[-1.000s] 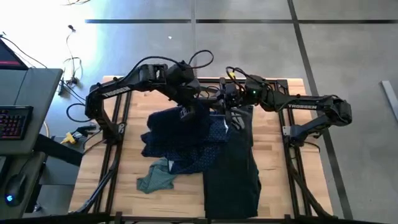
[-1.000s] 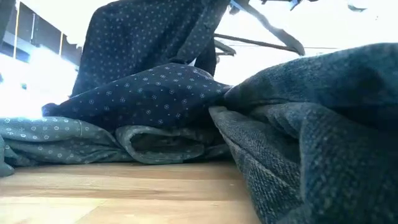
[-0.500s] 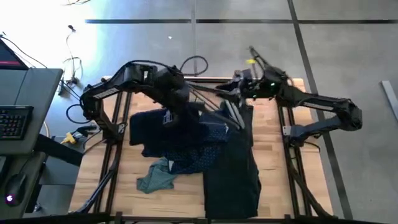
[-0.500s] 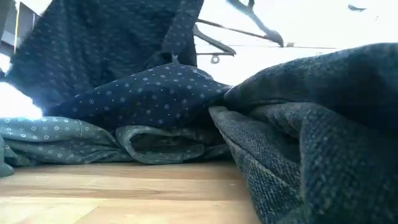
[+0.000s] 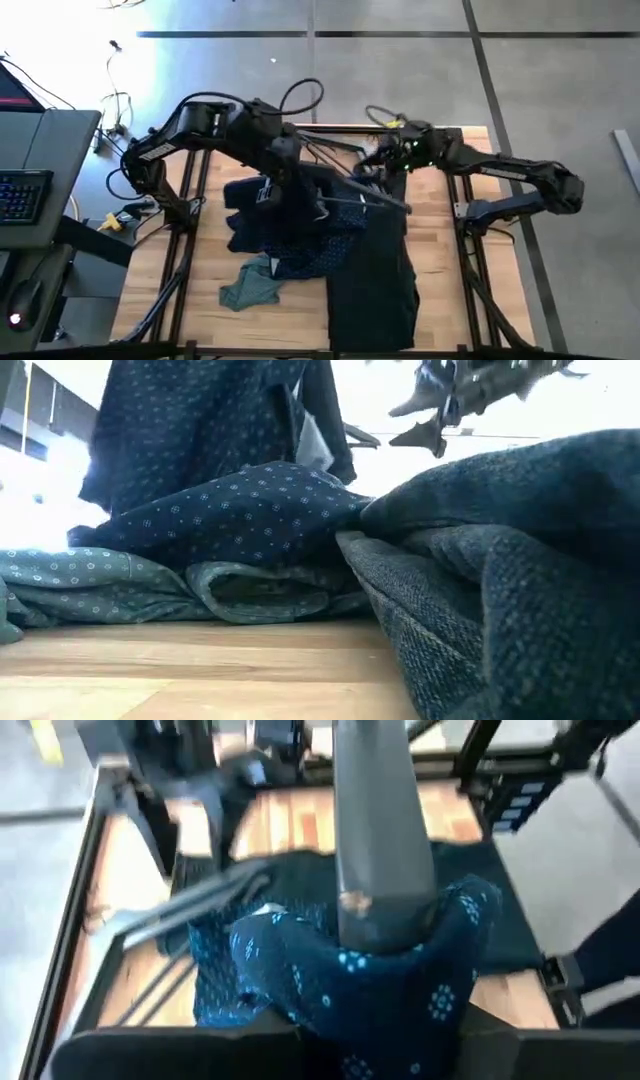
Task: Hang clothes
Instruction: Insert the hanger into the blue polo shirt
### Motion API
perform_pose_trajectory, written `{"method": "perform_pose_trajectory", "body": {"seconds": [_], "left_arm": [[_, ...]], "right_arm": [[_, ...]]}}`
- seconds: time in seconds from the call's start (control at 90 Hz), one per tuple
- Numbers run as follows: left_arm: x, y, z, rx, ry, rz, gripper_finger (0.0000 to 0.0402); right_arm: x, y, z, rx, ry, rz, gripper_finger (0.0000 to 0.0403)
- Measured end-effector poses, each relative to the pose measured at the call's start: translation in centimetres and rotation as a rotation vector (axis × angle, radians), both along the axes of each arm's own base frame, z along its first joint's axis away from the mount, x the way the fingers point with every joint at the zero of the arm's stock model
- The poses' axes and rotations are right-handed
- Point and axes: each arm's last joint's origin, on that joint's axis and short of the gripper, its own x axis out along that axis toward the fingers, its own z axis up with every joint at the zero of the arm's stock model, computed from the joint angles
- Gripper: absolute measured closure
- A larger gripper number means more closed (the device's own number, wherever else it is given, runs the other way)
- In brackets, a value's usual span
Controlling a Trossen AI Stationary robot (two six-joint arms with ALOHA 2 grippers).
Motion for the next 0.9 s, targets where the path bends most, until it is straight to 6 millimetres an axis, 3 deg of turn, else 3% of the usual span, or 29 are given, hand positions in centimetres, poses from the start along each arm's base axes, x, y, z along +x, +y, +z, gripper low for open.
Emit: {"method": "perform_pose_trajectory", "body": {"seconds": [0.167, 0.311, 0.522, 0.644, 0.811, 0.9], "left_arm": [[0.0, 0.2, 0.1, 0.018, -0.011, 0.026, 0.037], [0.0, 0.5, 0.1, 0.061, -0.013, 0.077, 0.037], [0.1, 0.6, 0.2, 0.091, -0.016, 0.114, 0.037], [0.1, 0.7, 0.2, 0.092, -0.02, 0.116, 0.0369], [0.1, 0.7, 0.3, 0.093, -0.027, 0.118, 0.0369], [0.2, 0.6, 0.3, 0.085, -0.031, 0.109, 0.0369]], "right_arm": [[2.8, 2.2, -2.6, -0.021, -0.05, 0.097, 0.0147], [4.9, 3.2, -4.0, -0.042, -0.06, -0.046, 0.0146], [6.4, 3.3, -5.4, 0.024, -0.087, -0.093, 0.016], [6.6, 3.1, -5.9, 0.03, -0.072, -0.167, 0.0221], [6.6, 2.3, -5.9, 0.036, -0.075, -0.302, 0.0374], [6.1, 1.5, -5.4, 0.064, -0.091, -0.377, 0.0392]]}}
